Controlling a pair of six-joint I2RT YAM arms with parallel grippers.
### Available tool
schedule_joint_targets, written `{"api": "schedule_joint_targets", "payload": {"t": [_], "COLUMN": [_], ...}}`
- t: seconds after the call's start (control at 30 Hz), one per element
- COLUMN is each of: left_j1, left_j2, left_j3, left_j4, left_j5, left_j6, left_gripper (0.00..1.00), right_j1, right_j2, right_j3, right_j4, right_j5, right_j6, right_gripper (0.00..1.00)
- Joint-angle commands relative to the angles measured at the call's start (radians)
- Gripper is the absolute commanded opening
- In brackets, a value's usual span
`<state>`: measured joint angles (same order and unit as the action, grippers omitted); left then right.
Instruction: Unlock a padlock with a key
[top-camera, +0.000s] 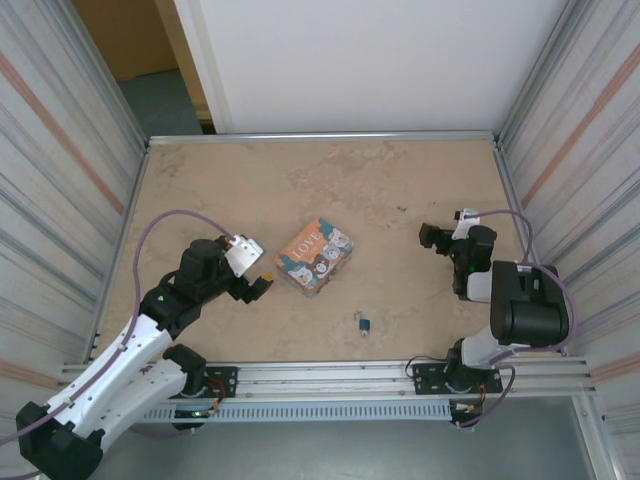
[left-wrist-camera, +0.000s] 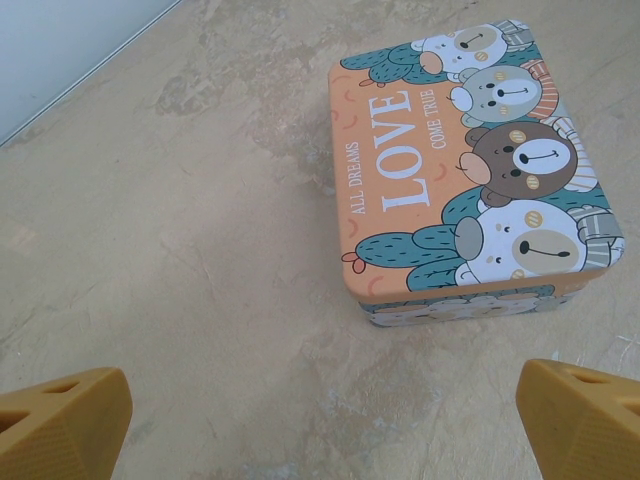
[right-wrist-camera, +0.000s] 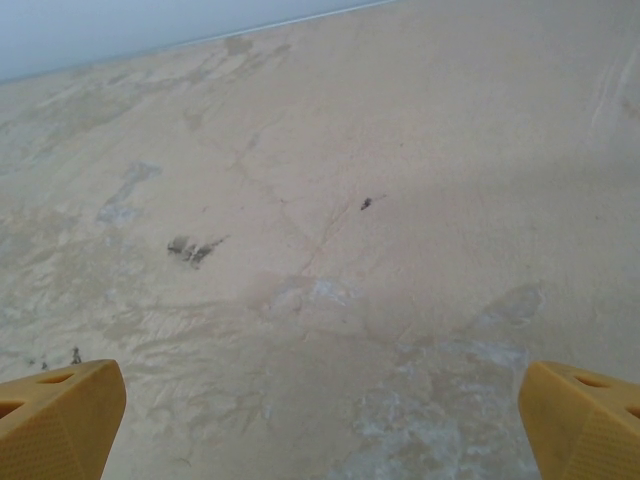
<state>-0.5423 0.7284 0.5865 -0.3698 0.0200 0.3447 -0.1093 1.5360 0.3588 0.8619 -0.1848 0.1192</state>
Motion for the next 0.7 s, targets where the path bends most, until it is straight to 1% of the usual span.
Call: {"api": "schedule_joint_targets", "payload": {"t": [0.0, 0.03, 0.07, 0.17, 0.4, 0.47, 0.57, 0.67], "left_j1": [0.008, 0.008, 0.008, 0.008, 0.008, 0.013, 0.050, 0.127], "left_j2": [-0.004, -0.004, -0.005, -0.007, 0.001, 0.007, 0.029, 0.060], "left_j3": [-0.007, -0.008, -0.008, -0.013, 0.020, 0.030, 0.024, -0.005], "left_j4": [-0.001, 0.002, 0.003, 0.023, 0.051, 0.062, 0.097, 0.147], "left_j5": [-0.014, -0.013, -0.015, -0.027, -0.187, -0.235, -0.281, -0.280], "left_j6": [0.022, 0.022, 0.019, 0.002, -0.166, -0.190, -0.227, -0.287], "left_gripper": [0.99, 0.99, 0.99, 0.99, 0.99, 0.99, 0.99, 0.99], "right_j1": [0.031, 0.029, 0.030, 0.041, 0.043, 0.043, 0.044, 0.044], "right_j2": [0.006, -0.001, 0.009, 0.008, 0.004, 0.004, 0.004, 0.003], "right_j3": [0.038, 0.042, 0.041, 0.049, 0.047, 0.047, 0.048, 0.049], "right_j4": [-0.038, -0.060, -0.040, -0.058, -0.061, -0.061, -0.060, -0.060], "right_j5": [0.044, 0.047, 0.057, 0.106, 0.112, 0.113, 0.113, 0.113], "right_j6": [-0.046, -0.047, -0.043, -0.035, -0.036, -0.036, -0.036, -0.036], "right_gripper": [0.99, 0.99, 0.99, 0.99, 0.99, 0.99, 0.99, 0.99]}}
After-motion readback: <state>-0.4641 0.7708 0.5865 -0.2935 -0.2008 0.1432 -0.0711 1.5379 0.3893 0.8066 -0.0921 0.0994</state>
